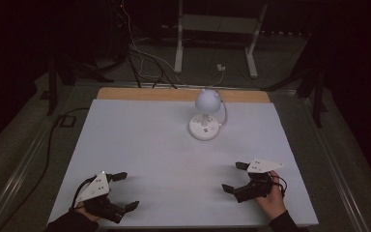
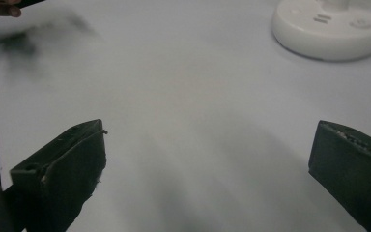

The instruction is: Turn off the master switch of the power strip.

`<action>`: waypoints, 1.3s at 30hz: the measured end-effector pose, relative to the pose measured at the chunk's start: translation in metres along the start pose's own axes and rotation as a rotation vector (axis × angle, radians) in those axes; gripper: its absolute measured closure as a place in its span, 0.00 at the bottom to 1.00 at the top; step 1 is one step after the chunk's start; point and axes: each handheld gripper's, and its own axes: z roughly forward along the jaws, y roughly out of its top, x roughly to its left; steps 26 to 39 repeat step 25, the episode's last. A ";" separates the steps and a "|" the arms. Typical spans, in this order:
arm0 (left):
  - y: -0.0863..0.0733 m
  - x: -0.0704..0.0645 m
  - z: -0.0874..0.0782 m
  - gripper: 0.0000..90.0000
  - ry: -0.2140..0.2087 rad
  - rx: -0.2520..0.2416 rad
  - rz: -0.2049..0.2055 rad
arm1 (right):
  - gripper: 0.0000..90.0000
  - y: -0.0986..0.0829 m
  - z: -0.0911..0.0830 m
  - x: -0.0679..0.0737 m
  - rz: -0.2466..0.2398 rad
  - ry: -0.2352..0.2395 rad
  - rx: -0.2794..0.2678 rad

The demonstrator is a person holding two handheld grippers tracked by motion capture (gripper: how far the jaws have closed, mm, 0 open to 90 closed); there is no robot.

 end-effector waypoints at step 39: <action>0.000 0.001 0.001 0.01 0.003 0.003 -0.005 | 0.00 -0.027 -0.011 -0.008 0.014 -0.072 0.048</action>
